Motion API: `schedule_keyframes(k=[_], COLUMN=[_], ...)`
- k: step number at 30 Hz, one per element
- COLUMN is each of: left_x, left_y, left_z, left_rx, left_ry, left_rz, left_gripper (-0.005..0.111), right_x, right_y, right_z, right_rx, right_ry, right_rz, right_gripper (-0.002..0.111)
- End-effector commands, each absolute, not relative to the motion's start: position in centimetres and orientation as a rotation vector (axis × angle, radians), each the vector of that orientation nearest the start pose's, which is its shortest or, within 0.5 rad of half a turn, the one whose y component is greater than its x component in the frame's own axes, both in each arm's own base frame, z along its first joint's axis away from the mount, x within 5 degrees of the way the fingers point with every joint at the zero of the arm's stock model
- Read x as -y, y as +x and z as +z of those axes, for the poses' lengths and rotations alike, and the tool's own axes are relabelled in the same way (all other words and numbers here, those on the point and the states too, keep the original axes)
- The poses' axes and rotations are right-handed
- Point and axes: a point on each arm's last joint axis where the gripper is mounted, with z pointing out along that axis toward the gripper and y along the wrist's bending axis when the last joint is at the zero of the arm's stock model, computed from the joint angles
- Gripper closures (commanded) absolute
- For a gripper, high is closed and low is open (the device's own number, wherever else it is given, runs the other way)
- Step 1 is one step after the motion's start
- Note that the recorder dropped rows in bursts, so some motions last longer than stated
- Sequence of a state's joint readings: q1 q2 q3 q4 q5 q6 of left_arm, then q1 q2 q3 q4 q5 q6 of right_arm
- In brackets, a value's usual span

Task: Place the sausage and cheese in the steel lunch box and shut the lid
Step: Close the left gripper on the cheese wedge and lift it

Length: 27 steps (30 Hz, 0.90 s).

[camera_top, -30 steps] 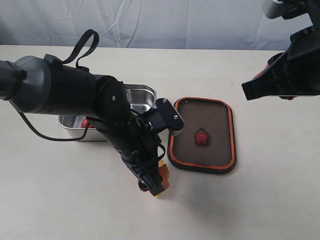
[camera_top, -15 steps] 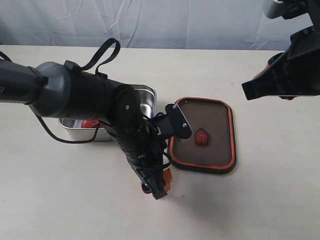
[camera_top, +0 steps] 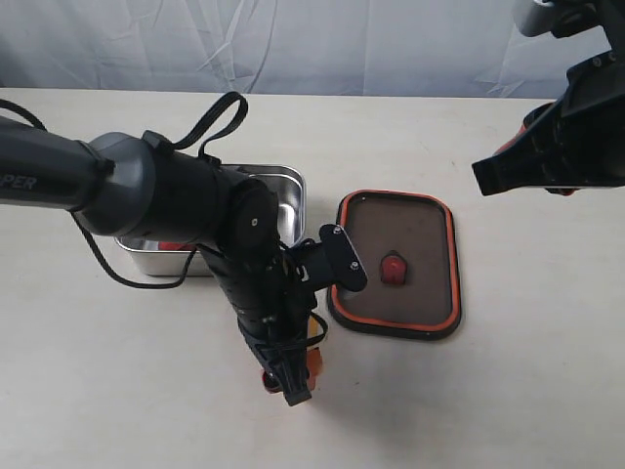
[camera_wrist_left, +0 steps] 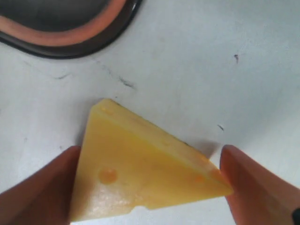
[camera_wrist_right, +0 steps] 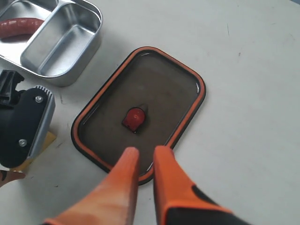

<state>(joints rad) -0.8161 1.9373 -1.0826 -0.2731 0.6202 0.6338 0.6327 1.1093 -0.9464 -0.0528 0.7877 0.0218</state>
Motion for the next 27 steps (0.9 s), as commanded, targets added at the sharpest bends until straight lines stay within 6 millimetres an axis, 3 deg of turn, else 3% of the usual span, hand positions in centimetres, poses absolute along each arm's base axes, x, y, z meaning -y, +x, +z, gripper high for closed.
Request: schedule_keyframes(k=[1,5,17,27], left_x=[26.65,26.65,26.47,26.23], left_y=[22.94,22.94,22.73,22.61], left_z=[12.74,12.74,12.69,13.5], left_rx=[-2.417,-2.417,-2.428,-2.413], left_ry=[1.72,1.72,1.756,1.776], left_rz=[-0.291,-0.291,-0.287,-0.273], left_gripper=[0.037,0.043,0.107,0.107], right_x=[-12.5,-12.51,-12.43,-12.44], right_y=[17.9,17.91,17.97,18.0], right_z=[32.75,32.76,32.77,32.79], right_rx=[-2.317,-2.315,-2.309,-2.305], right_ry=[-0.759,-0.758,-0.765,-0.765], right_rz=[0.221,0.222,0.204,0.203], right_gripper=[0.094,0.094,0.094,0.094])
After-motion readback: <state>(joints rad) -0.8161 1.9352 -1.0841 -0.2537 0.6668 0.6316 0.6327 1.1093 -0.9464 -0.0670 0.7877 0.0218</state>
